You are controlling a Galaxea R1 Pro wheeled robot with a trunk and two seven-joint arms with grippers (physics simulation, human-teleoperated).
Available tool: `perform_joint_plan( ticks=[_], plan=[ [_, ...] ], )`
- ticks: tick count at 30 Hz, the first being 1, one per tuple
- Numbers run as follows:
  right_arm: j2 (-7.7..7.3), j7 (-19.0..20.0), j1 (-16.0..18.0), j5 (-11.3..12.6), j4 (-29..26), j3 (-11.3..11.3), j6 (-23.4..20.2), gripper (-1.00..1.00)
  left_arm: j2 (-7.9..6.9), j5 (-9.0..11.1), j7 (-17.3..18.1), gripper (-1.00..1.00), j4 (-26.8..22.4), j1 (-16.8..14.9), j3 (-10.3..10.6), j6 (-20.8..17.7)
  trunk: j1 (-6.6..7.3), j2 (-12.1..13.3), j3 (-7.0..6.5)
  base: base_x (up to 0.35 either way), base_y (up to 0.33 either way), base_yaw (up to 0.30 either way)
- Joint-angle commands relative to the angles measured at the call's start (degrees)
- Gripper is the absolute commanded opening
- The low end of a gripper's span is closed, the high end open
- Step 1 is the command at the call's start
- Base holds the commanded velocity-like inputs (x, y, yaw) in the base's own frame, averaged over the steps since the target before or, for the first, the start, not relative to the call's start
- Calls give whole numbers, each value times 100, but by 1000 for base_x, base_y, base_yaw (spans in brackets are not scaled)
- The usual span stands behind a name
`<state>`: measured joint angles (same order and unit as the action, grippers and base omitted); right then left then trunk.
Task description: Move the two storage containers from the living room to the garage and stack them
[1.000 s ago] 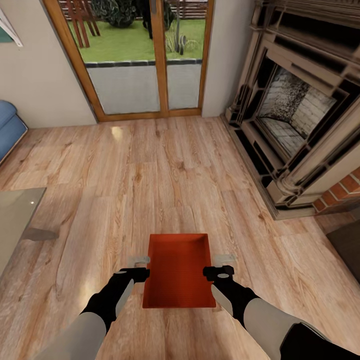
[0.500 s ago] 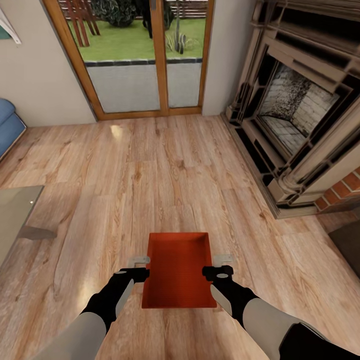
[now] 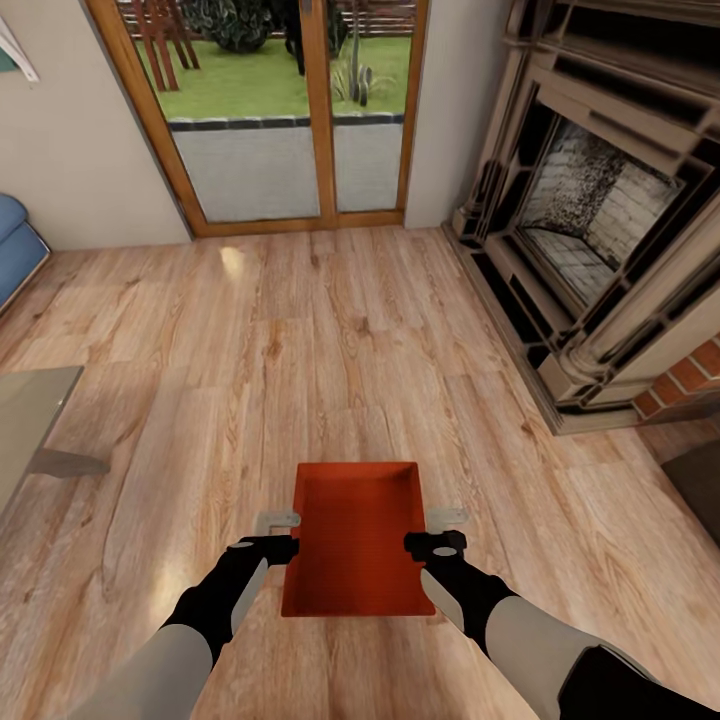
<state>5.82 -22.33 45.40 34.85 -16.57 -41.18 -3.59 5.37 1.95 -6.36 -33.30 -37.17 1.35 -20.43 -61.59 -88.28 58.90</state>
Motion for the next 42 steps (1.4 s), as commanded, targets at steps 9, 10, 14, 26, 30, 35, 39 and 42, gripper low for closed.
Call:
perform_joint_plan(
  ticks=[9,10,14,26,30,35,39,42],
  plan=[
    [-8,-43,4,22,-10,-48,-28,100,-1,1,-32,100,-11,-1,9,-31,-198,-364,165,0,0,0],
    [-9,-43,4,22,-11,-48,-28,100,-2,0,-32,100,-10,-1,10,-31,-220,-404,183,0,0,0],
    [-10,-43,4,22,-11,-48,-28,100,-1,-8,-32,100,-10,-1,7,-31,-308,-565,255,0,0,0],
    [-11,-43,4,22,-4,-48,-28,100,-1,-18,-32,100,-10,-1,8,-31,-571,-1046,471,0,0,0],
    [-13,-43,4,22,-7,-48,-28,100,-1,-22,-32,100,-10,-1,7,-26,-659,-1207,542,0,0,0],
    [-19,-43,4,22,-9,-48,-28,100,-1,-28,-39,100,-10,-1,14,-23,-769,-1407,632,0,0,0],
    [-25,-43,4,22,-6,-48,-28,100,-1,-28,-36,100,-10,-1,14,-24,-857,-1567,704,0,0,0],
    [-26,-43,4,22,-6,-48,-28,100,-1,-27,-38,100,-10,-1,15,-23,-923,-1688,758,0,0,0]
  ],
)
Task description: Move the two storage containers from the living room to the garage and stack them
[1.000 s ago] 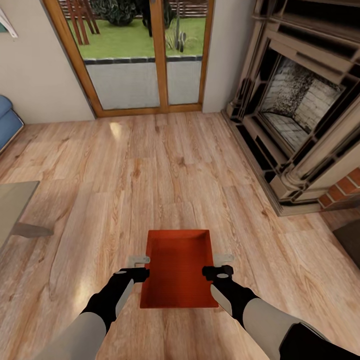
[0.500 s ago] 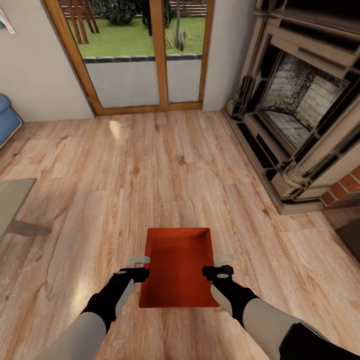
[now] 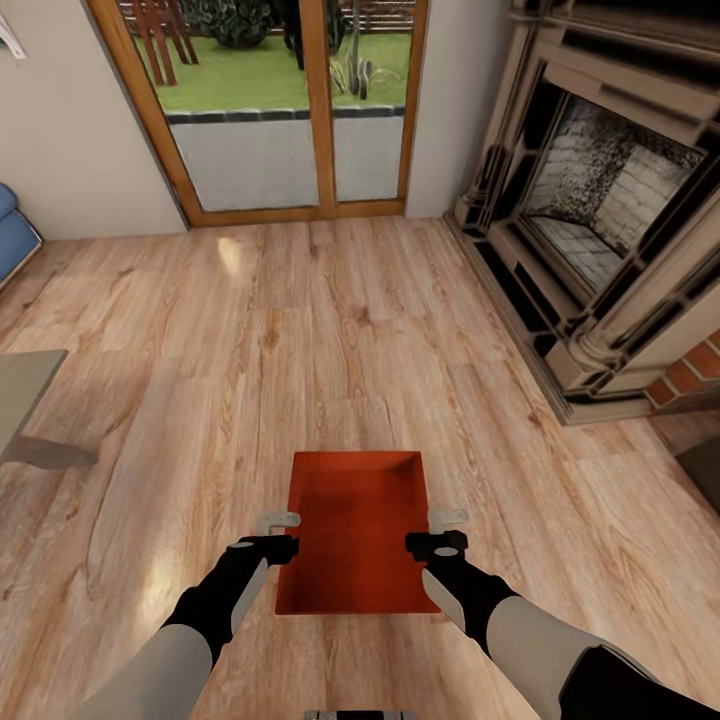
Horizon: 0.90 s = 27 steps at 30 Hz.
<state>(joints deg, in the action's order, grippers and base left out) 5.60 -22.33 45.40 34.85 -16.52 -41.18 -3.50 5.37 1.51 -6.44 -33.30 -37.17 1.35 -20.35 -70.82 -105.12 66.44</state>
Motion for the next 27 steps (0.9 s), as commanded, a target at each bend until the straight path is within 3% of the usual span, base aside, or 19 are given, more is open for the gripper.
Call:
perform_joint_plan(
  ticks=[1,22,27],
  plan=[
    [-5,-43,4,22,-11,-49,-37,100,-1,16,-31,100,-10,-1,13,-31,-22,-43,22,0,0,0],
    [-12,-43,4,22,-12,-44,-34,100,-1,19,-33,100,-15,-1,9,-31,-483,-885,399,0,0,0],
    [-21,-43,4,22,-10,-40,-32,100,-1,17,-27,100,-43,-1,13,-31,-483,-885,399,0,0,0]
  ],
)
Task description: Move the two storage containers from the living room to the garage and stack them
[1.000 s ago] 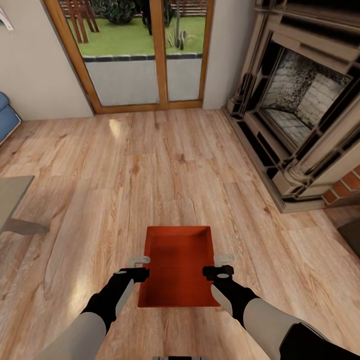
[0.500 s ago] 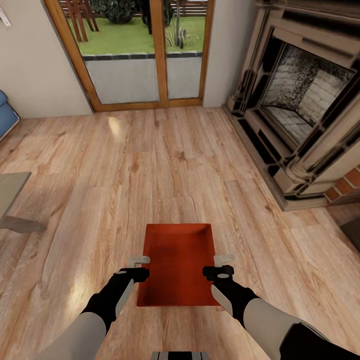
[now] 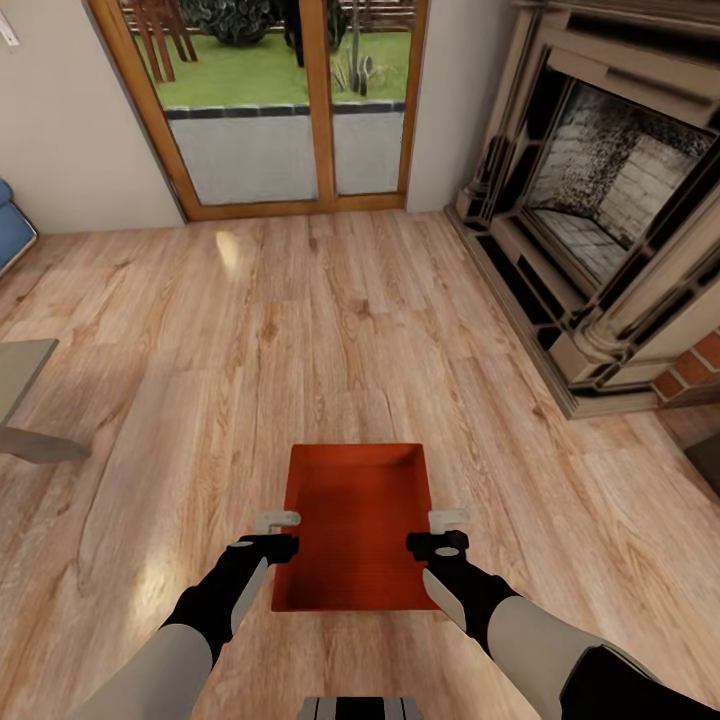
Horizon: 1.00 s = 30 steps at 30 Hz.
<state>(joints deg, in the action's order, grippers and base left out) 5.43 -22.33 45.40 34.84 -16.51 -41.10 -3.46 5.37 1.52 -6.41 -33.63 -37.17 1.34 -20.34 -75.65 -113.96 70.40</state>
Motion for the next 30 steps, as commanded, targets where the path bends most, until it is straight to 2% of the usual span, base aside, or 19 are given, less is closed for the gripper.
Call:
perform_joint_plan(
  ticks=[1,24,30],
  plan=[
    [-5,-43,4,23,-11,-48,-35,100,-1,16,-29,100,-19,0,15,-31,1,-2,3,0,0,0],
    [-1,-43,4,23,-11,-48,-33,100,-1,19,-31,100,-36,0,16,-30,-505,-924,416,0,0,0],
    [1,-43,4,23,-11,-48,-32,100,-1,17,-29,100,-44,0,16,-24,-505,-924,416,0,0,0]
  ],
)
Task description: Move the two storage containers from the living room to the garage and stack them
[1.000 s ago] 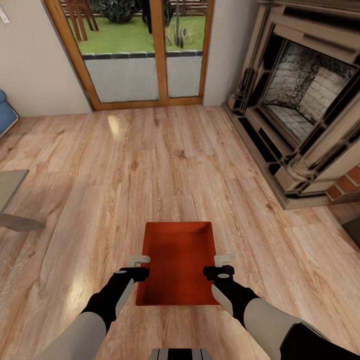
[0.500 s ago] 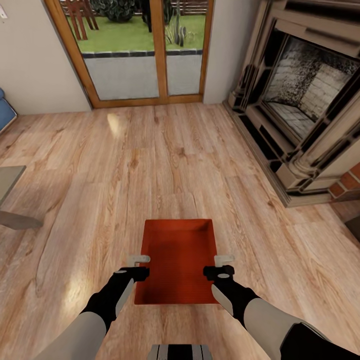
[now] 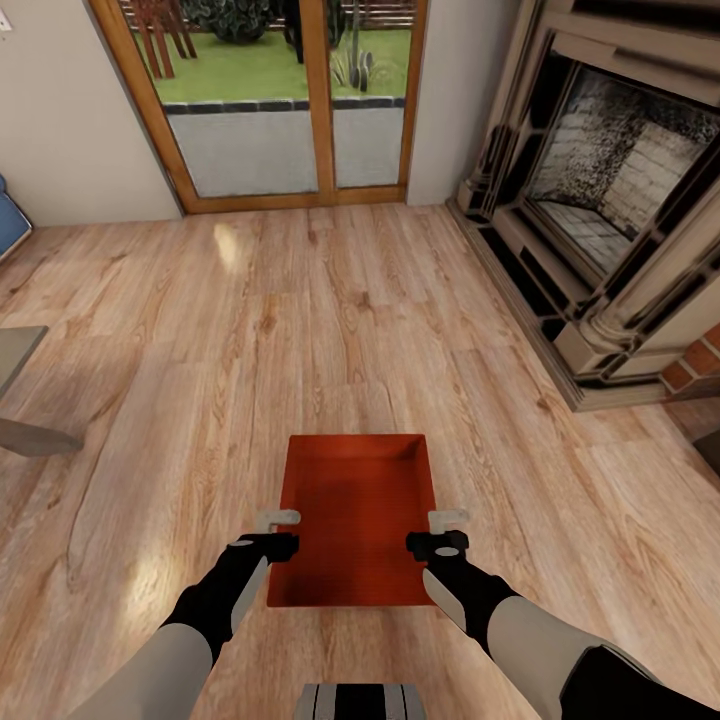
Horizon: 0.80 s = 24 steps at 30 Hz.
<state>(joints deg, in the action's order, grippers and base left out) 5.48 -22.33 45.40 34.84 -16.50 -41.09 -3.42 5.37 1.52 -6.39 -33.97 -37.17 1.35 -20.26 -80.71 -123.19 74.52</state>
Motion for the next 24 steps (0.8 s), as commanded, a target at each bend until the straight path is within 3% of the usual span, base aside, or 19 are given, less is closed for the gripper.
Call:
perform_joint_plan(
  ticks=[1,4,11,24],
  plan=[
    [-3,-43,4,23,-11,-48,-37,100,-1,19,-30,100,-11,0,15,-31,1,-1,3,0,0,0],
    [-3,-43,4,23,-11,-48,-37,100,-1,21,-31,100,-13,0,15,-30,1,-1,3,0,0,0],
    [-10,-43,4,23,-12,-48,-37,100,-1,16,-32,100,-16,0,15,-30,-153,-282,129,0,0,0],
    [-48,-43,4,23,-11,-57,-36,100,-1,15,-34,100,-22,0,15,-22,-153,-282,129,0,0,0]
  ],
)
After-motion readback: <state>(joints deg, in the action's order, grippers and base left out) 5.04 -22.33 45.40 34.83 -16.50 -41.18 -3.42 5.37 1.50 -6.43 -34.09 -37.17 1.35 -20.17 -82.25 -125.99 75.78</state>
